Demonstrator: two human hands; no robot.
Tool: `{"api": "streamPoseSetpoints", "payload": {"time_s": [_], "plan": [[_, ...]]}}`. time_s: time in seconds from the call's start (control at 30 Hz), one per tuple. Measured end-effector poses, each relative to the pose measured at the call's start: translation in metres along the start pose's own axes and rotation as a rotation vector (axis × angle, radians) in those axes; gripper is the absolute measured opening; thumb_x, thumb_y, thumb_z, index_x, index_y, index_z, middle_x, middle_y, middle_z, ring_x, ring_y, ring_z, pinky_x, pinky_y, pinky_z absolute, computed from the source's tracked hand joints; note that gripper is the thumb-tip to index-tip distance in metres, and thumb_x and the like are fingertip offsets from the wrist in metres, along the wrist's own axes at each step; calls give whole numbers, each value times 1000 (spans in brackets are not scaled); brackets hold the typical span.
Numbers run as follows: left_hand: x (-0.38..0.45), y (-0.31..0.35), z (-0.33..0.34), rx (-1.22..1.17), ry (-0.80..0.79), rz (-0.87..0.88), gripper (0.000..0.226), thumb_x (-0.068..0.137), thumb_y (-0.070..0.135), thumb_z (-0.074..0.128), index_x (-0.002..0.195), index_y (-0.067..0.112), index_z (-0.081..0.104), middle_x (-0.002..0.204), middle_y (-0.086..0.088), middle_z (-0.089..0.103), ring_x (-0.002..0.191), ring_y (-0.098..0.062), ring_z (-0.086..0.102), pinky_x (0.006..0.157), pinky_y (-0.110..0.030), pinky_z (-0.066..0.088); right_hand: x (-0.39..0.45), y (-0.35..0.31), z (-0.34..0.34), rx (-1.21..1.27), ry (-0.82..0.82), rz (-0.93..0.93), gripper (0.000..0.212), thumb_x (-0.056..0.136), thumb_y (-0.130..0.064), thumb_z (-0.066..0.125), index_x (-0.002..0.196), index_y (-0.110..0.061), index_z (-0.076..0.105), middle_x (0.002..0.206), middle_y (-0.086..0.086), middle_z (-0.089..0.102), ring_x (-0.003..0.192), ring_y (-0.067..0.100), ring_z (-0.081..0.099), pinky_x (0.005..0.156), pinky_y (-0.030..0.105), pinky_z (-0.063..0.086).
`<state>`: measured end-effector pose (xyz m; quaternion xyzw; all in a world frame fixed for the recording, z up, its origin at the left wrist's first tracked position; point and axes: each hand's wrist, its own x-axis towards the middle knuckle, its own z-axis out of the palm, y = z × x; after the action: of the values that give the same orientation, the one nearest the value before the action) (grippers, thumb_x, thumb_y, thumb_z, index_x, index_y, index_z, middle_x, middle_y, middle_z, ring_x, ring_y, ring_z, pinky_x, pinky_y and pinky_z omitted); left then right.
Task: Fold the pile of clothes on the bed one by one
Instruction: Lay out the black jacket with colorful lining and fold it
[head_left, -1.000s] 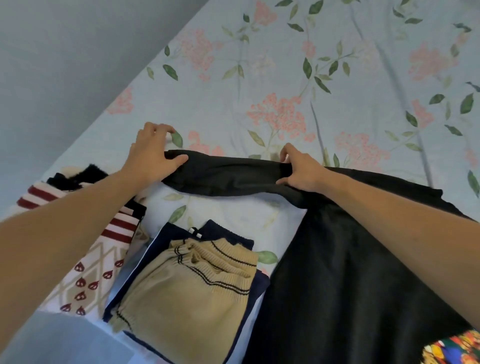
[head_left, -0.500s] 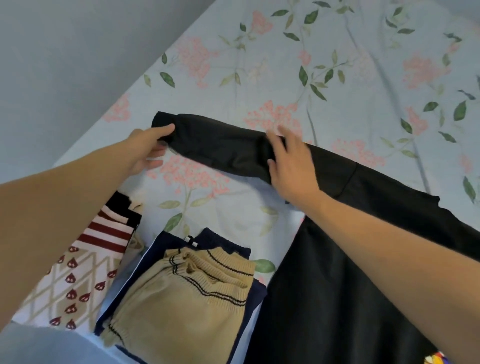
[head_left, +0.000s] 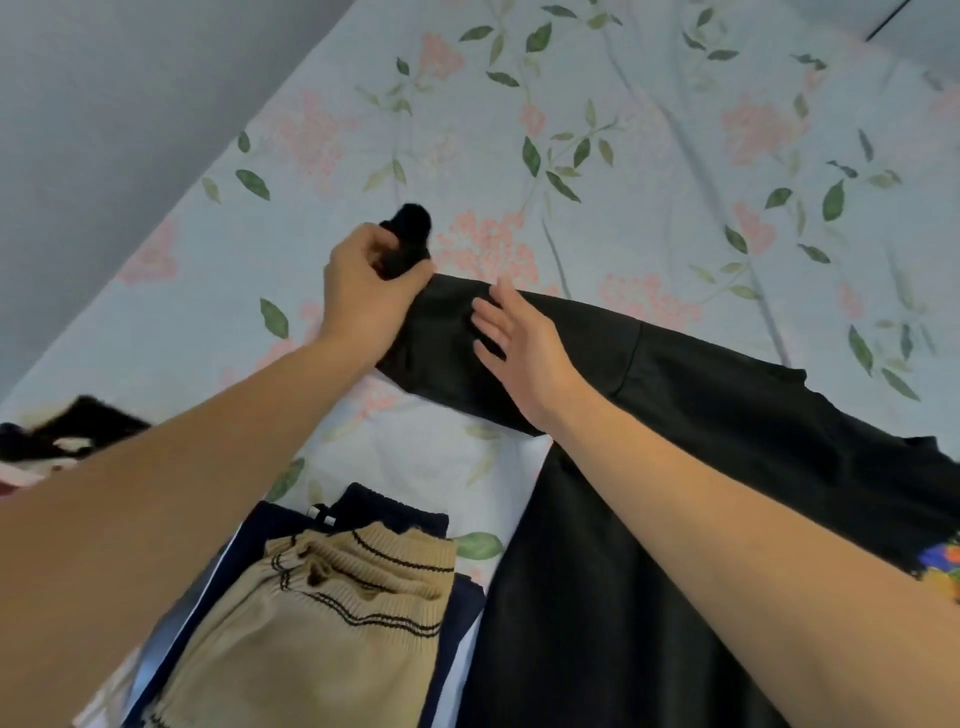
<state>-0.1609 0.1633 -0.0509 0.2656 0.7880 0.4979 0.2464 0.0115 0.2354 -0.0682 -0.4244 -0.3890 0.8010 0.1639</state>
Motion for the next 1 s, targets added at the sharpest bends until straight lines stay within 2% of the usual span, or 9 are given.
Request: {"api": "streamPoseSetpoints", "payload": {"time_s": [0.1,0.17,0.23,0.3,0.4,0.47,0.67,0.87,1.0], "plan": [[-47,20,53,97,-419,168,19,86,17,80,101,19,69,94,2,71,91,-8,66,87,-27,55,-15,-13,-13,295,-63,36,84,93,-63,62,150,-3,49,133,16,67,130,27,63,115,43,46],[-64,22,75,99,-569,217,18,93,10,70,110,16,72,101,6,72,100,-4,66,95,-25,53,-21,-15,-34,321,33,31,87,88,-55,75,147,3,48,123,21,71,119,31,70,102,42,56],[-73,21,90,108,-554,307,23,96,1,59,113,11,71,109,3,69,105,-6,64,97,-24,51,-27,-12,-61,276,148,-17,71,92,-34,78,144,5,49,124,25,71,116,36,71,95,45,59],[-82,18,105,257,-464,472,32,97,1,56,124,14,66,122,2,61,114,-10,58,103,-29,47,-35,-10,-91,247,209,-35,42,102,-20,65,136,3,59,124,23,72,116,35,71,99,49,58],[-103,14,137,503,-480,562,56,99,21,61,153,22,46,158,1,41,146,-20,37,122,-40,30,-59,-10,-137,298,234,-31,31,109,-21,53,132,-4,66,124,15,75,117,30,71,103,50,56],[-124,17,165,630,-554,610,70,100,39,61,162,27,31,170,1,23,158,-24,17,128,-47,17,-83,-9,-175,313,288,-23,31,109,-23,54,133,-8,65,123,11,75,117,28,71,103,50,56],[-211,46,269,755,-711,740,81,97,73,39,165,37,15,174,3,4,161,-24,-1,129,-49,5,-177,7,-312,309,475,-21,35,106,-30,60,138,-15,63,125,4,75,115,26,72,97,51,59],[-357,89,432,633,-854,789,76,101,69,39,165,36,13,174,3,2,160,-20,-6,130,-50,6,-312,13,-487,343,664,-73,30,108,-25,55,133,-12,64,125,7,75,114,27,72,101,51,57],[-462,123,531,544,-906,835,72,103,64,39,165,34,16,174,3,4,161,-19,-5,130,-47,3,-412,22,-588,358,749,-113,30,109,-23,53,134,-9,64,125,10,74,113,28,73,95,48,60]]}}
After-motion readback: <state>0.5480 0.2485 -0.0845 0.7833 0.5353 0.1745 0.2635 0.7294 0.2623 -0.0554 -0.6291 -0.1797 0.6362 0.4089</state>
